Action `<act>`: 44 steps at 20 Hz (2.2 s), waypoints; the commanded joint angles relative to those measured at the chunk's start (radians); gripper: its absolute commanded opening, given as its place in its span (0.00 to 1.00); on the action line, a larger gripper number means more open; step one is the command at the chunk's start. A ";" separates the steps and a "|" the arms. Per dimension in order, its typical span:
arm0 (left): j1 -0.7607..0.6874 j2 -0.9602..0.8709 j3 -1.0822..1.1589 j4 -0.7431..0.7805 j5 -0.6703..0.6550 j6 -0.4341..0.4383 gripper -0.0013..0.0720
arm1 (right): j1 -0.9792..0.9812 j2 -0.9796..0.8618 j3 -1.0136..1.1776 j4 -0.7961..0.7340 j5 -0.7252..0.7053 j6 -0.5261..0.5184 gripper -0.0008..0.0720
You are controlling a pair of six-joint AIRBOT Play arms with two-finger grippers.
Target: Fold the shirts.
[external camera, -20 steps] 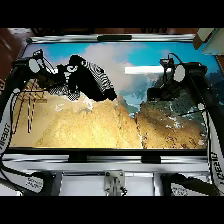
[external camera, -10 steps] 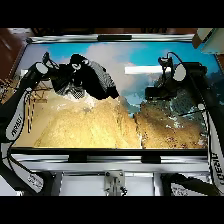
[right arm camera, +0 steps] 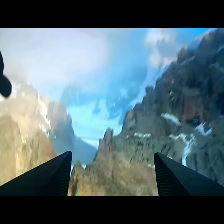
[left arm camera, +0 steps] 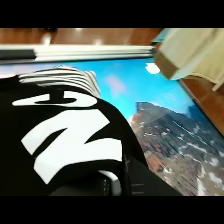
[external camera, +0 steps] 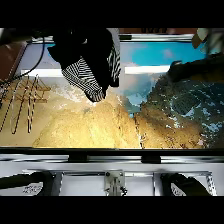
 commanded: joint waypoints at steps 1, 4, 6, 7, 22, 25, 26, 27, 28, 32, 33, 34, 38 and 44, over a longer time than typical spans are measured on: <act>-0.140 0.135 -0.036 0.169 -0.139 -0.105 0.09 | -0.001 0.202 0.055 -0.051 -0.008 0.049 0.88; -0.302 0.114 -0.184 0.206 -0.116 -0.195 0.09 | -0.001 0.282 0.055 -0.053 0.085 0.084 0.88; -0.423 0.072 -0.323 0.206 -0.007 -0.239 0.09 | -0.001 0.285 0.054 -0.066 0.174 0.084 0.88; -0.481 0.037 -0.391 0.206 0.045 -0.253 0.09 | -0.001 0.278 0.052 -0.074 0.209 0.092 0.88; -0.182 0.105 -0.504 0.199 -0.600 -0.307 0.99 | -0.229 -0.296 -0.091 0.171 0.278 -0.127 0.88; -0.312 0.103 -0.657 0.160 -0.404 -0.341 0.99 | -0.317 -0.412 -0.120 0.336 0.277 -0.165 0.88; -0.360 0.094 -0.707 0.155 -0.325 -0.348 0.99 | -0.327 -0.441 -0.129 0.356 0.277 -0.183 0.88; -0.404 0.079 -0.751 0.155 -0.258 -0.365 0.99 | -0.327 -0.468 -0.137 0.360 0.277 -0.204 0.88; -0.441 0.056 -0.779 0.154 -0.217 -0.373 0.99 | -0.322 -0.489 -0.143 0.360 0.275 -0.232 0.88; -0.496 -0.050 -0.790 0.144 -0.120 -0.375 0.99 | -0.305 -0.586 -0.156 0.399 0.246 -0.296 0.88; -0.496 -0.067 -0.789 0.139 -0.092 -0.375 0.99 | -0.305 -0.613 -0.156 0.423 0.241 -0.299 0.88; -0.496 -0.079 -0.789 0.140 -0.073 -0.374 0.98 | -0.305 -0.640 -0.156 0.447 0.241 -0.312 0.88; -0.484 -0.086 -0.785 0.140 -0.047 -0.365 0.25 | -0.266 -0.733 -0.156 0.462 0.227 -0.370 0.88; -0.418 -0.045 -0.639 0.333 -0.192 -0.335 0.09 | -0.193 -0.745 -0.115 0.427 0.182 -0.385 0.10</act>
